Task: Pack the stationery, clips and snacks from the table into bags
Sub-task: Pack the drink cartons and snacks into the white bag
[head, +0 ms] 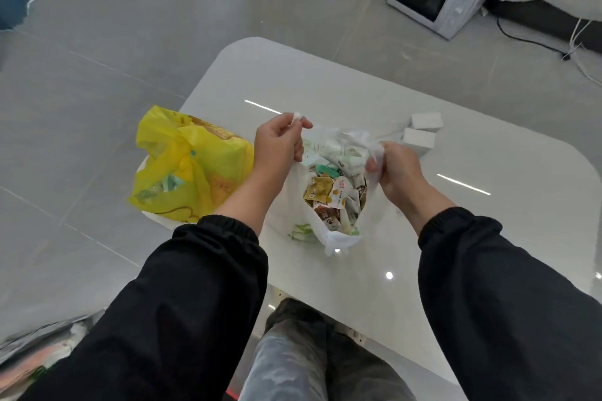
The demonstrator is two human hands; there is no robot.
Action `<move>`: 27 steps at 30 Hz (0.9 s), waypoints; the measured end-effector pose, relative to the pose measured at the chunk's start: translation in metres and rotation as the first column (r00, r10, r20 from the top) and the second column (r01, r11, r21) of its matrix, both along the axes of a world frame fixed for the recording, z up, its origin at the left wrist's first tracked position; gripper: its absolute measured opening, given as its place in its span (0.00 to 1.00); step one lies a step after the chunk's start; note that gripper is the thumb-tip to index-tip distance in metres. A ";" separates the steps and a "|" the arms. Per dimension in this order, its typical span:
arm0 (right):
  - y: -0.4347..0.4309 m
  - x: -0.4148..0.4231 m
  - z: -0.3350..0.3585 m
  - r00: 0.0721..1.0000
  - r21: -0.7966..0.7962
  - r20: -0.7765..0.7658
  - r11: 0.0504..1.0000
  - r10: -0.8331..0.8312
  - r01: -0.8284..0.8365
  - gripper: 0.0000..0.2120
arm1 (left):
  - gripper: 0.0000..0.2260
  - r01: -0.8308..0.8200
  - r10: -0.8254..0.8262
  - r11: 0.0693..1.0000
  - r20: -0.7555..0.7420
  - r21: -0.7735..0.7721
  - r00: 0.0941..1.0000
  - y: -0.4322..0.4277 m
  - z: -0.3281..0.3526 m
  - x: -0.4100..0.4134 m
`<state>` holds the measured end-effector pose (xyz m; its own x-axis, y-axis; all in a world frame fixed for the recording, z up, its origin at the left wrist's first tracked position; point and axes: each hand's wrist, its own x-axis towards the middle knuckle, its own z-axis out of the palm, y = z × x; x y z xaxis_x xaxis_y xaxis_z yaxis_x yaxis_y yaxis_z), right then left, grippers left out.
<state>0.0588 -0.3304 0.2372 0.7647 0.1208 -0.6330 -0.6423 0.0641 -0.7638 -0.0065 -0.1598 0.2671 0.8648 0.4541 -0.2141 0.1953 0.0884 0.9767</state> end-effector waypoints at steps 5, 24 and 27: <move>0.024 0.031 0.045 0.992 0.103 0.089 0.992 -0.085 0.075 0.17 | 0.12 0.059 -0.061 0.998 0.136 0.022 0.989 0.009 0.045 0.044; 0.105 0.130 0.137 0.926 0.061 0.358 0.993 -0.116 0.101 0.19 | 0.10 0.055 -0.049 0.997 0.140 -0.046 0.989 0.111 0.091 0.136; 0.105 0.146 0.127 0.846 -0.121 0.524 0.975 -0.098 0.188 0.17 | 0.08 -0.053 0.055 0.998 0.106 -0.019 0.993 0.137 0.092 0.144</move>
<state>0.2049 -0.2258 0.3639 0.9854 -0.0845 -0.1480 -0.1508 -0.0280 -0.9882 0.1373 -0.0233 0.3588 0.8575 0.4979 -0.1298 0.0848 0.1122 0.9901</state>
